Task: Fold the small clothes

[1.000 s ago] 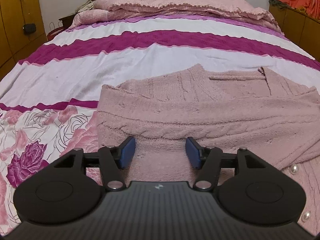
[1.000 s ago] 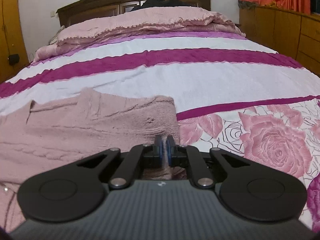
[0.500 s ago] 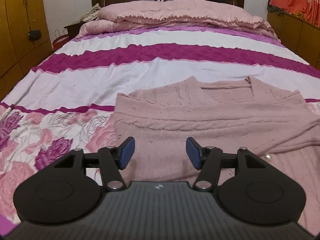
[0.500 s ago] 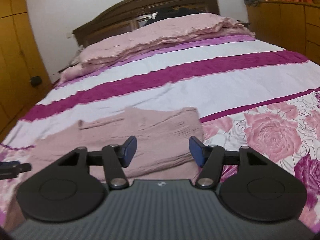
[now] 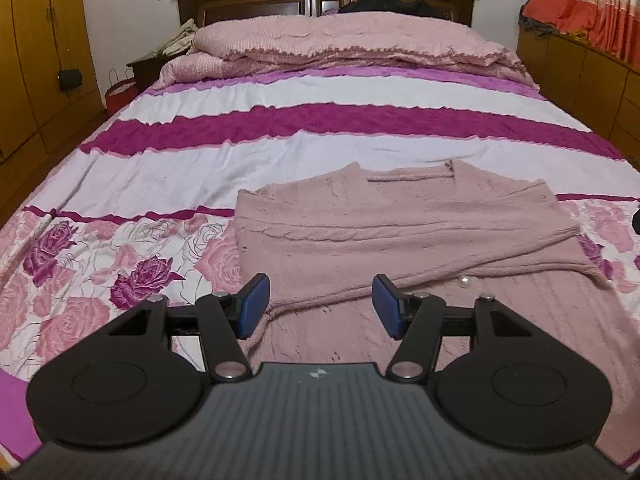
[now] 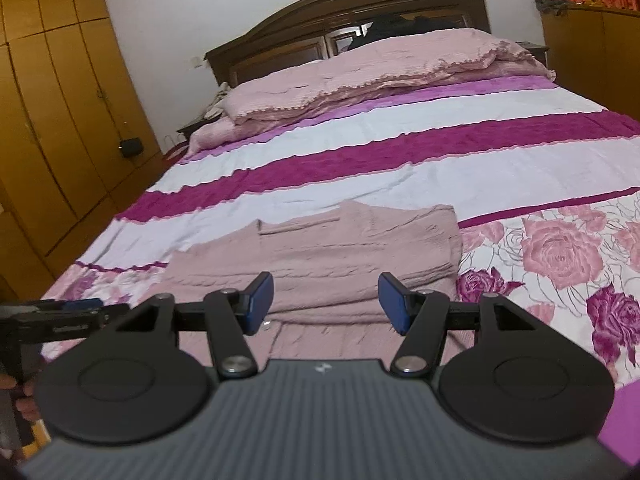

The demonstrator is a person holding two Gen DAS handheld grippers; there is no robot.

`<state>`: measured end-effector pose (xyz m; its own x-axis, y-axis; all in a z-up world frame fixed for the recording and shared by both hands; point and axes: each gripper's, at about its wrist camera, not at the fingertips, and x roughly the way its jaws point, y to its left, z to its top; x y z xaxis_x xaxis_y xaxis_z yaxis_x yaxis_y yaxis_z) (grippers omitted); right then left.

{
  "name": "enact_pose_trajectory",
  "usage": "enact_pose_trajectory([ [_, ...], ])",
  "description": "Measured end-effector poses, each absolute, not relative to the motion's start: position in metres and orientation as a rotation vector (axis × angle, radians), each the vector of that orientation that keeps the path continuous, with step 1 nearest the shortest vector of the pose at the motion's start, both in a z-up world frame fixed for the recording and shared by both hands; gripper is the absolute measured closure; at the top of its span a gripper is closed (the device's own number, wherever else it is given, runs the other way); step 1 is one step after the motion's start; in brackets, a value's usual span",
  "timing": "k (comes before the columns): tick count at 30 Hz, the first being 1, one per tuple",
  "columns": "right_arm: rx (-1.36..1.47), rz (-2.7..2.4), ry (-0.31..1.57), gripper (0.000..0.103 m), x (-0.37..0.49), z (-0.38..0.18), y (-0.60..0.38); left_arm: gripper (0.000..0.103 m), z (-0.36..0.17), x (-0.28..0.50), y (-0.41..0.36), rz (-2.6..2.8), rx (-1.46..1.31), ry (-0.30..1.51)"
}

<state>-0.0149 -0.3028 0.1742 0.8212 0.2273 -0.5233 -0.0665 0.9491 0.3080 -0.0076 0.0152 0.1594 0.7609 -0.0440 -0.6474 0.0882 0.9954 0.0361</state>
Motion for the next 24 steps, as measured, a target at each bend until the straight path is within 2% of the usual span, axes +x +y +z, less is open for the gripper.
enact_pose_trajectory([
  [13, 0.212, 0.225, 0.627, 0.042, -0.068, 0.198, -0.304, 0.038, 0.173, -0.072, 0.008, -0.097, 0.049, 0.707],
  [24, 0.074, 0.309, 0.791, 0.042, -0.112, 0.155, -0.276, 0.038, 0.136, -0.126, 0.014, -0.117, 0.106, 0.796],
])
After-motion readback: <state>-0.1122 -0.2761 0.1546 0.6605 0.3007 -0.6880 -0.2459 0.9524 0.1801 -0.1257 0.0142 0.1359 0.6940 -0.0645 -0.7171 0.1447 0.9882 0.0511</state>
